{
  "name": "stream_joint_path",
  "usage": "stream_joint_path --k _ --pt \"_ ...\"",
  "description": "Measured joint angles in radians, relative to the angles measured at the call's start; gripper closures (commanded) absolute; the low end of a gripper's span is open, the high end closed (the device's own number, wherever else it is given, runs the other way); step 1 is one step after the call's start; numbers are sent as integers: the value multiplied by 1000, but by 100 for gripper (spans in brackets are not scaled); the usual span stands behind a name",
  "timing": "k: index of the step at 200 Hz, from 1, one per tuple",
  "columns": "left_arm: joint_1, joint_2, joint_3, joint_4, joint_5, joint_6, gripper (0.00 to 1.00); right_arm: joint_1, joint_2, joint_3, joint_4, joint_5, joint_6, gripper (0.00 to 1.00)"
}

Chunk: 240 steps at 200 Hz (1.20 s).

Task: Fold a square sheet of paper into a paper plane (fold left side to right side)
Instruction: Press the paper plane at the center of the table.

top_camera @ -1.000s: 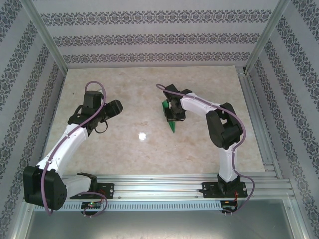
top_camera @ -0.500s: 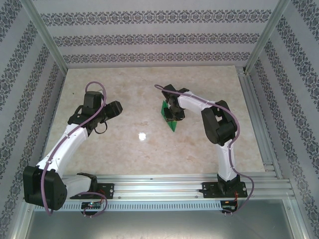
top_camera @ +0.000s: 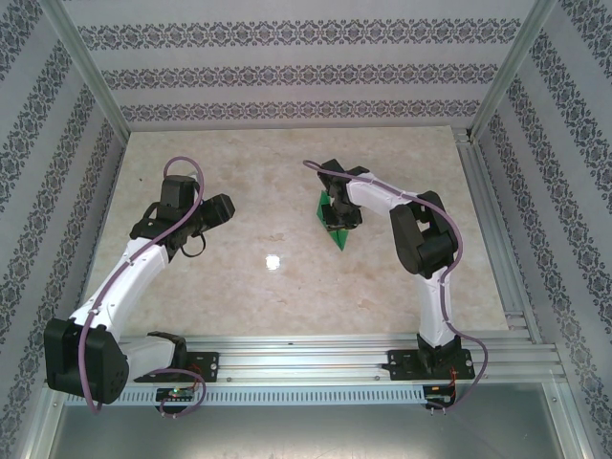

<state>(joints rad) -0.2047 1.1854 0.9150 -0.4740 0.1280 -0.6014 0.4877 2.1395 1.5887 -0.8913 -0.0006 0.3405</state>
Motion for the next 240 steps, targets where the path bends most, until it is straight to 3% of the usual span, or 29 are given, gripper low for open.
stream_joint_path --k 36,103,150,240 --pt "0 0 0 0 0 0 34 -6 3 0 1 -3 -3 83" --pt "0 0 0 0 2 3 33 -13 0 17 -24 -19 -12 72" --pt "0 0 0 0 14 4 33 -35 -14 80 -48 -18 -23 71" --pt "1 0 0 0 20 14 32 -45 23 102 -56 -19 -31 90"
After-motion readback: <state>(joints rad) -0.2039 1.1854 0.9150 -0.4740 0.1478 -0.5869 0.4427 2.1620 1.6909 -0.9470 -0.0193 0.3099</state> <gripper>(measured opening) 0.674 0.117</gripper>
